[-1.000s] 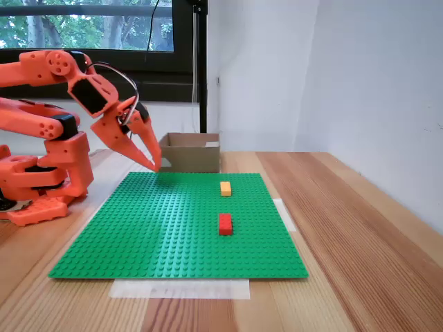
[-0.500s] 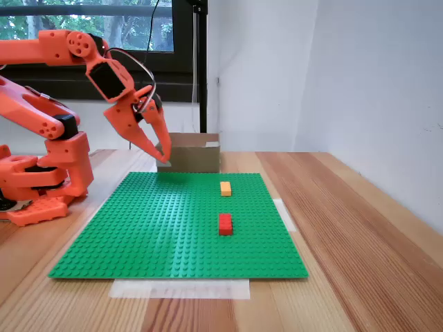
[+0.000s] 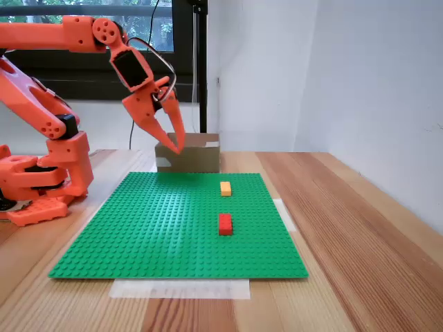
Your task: Pick the yellow lego block and put it in the box.
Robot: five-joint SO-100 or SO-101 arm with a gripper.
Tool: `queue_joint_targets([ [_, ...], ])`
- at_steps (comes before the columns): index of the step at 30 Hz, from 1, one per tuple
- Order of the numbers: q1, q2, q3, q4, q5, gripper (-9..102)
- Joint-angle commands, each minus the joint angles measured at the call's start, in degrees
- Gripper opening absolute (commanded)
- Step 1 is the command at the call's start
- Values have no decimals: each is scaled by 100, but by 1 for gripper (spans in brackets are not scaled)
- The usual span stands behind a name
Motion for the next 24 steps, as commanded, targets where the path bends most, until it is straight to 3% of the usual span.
queue_joint_targets([
  [1,-44,-149,-422,18,-9,1],
  [24,88,-1767,-1925,-123,237,1],
])
